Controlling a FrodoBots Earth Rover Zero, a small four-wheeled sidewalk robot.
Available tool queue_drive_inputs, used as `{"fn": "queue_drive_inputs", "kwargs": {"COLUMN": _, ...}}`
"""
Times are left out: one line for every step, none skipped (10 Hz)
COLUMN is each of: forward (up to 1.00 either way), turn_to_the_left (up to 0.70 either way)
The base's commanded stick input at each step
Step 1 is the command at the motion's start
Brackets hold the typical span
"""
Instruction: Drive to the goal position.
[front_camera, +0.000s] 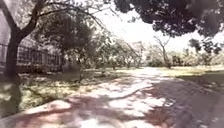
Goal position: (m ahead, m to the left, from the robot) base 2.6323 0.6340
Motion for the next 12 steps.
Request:
{"fn": "queue_drive_inputs", "kwargs": {"forward": 0.7, "turn_to_the_left": 0.0}}
{"fn": "queue_drive_inputs", "kwargs": {"forward": 0.7, "turn_to_the_left": 0.0}}
{"fn": "queue_drive_inputs", "kwargs": {"forward": 0.7, "turn_to_the_left": 0.0}}
{"fn": "queue_drive_inputs", "kwargs": {"forward": 0.7, "turn_to_the_left": 0.0}}
{"fn": "queue_drive_inputs", "kwargs": {"forward": 0.7, "turn_to_the_left": 0.0}}
{"fn": "queue_drive_inputs", "kwargs": {"forward": 0.7, "turn_to_the_left": 0.0}}
{"fn": "queue_drive_inputs", "kwargs": {"forward": 0.7, "turn_to_the_left": -0.05}}
{"fn": "queue_drive_inputs", "kwargs": {"forward": 0.7, "turn_to_the_left": -0.12}}
{"fn": "queue_drive_inputs", "kwargs": {"forward": 0.7, "turn_to_the_left": -0.19}}
{"fn": "queue_drive_inputs", "kwargs": {"forward": 0.7, "turn_to_the_left": -0.26}}
{"fn": "queue_drive_inputs", "kwargs": {"forward": 0.7, "turn_to_the_left": -0.33}}
{"fn": "queue_drive_inputs", "kwargs": {"forward": 0.7, "turn_to_the_left": -0.35}}
